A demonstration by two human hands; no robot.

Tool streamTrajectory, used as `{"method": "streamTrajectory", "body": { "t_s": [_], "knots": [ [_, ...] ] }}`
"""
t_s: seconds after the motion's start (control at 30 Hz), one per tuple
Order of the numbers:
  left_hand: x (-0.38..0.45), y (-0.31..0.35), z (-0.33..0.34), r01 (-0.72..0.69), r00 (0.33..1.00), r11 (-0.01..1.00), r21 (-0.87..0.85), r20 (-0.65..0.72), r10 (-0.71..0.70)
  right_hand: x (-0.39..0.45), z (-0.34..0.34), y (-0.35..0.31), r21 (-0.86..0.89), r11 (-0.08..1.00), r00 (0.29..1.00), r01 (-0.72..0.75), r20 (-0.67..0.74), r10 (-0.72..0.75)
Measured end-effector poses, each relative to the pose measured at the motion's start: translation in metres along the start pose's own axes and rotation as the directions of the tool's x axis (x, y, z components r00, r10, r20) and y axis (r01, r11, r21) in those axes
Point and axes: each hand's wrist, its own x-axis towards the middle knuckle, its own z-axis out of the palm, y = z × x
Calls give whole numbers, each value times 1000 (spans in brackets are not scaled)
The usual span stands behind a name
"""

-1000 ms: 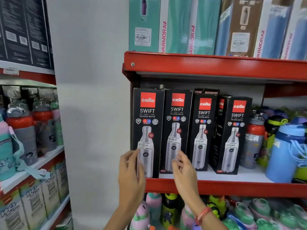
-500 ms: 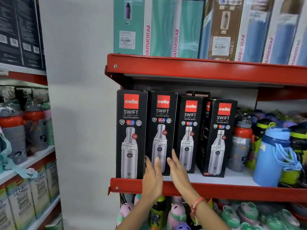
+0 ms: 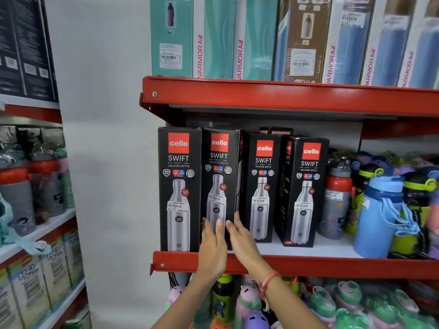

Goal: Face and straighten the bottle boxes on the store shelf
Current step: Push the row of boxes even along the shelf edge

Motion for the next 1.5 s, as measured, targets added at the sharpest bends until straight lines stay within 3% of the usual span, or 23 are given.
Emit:
{"method": "streamTrajectory", "body": {
  "t_s": [0.17,0.3,0.47,0.83,1.27,1.33,1.4,1.5],
  "knots": [
    [-1,3,-1,20,1000,1000,-5,1,-20,19,6,5,-172,981,995,-90,-66,80],
    [1,0,-2,31,999,999,-9,10,-31,23,5,11,-148,986,983,-76,-179,49],
    [8,-2,0,62,998,998,13,9,-62,24,0,13,-199,976,974,-86,-223,41],
    [2,0,-7,48,999,990,134,-17,-46,-14,-16,-3,-234,972,1000,8,-22,-14],
    [-31,-2,-22,0,996,984,177,-83,15,-34,-27,18,-229,969,995,96,31,-92],
    [-32,-2,-18,-55,979,964,261,-174,103,-32,-29,21,-228,966,991,123,-21,-131],
    [-32,3,-13,-195,918,930,312,-277,285,-26,-34,26,-221,964,975,145,-136,-178],
    [-26,15,7,-367,888,904,222,-205,411,-11,-52,35,-203,972,936,119,-303,-177]
  ]
}}
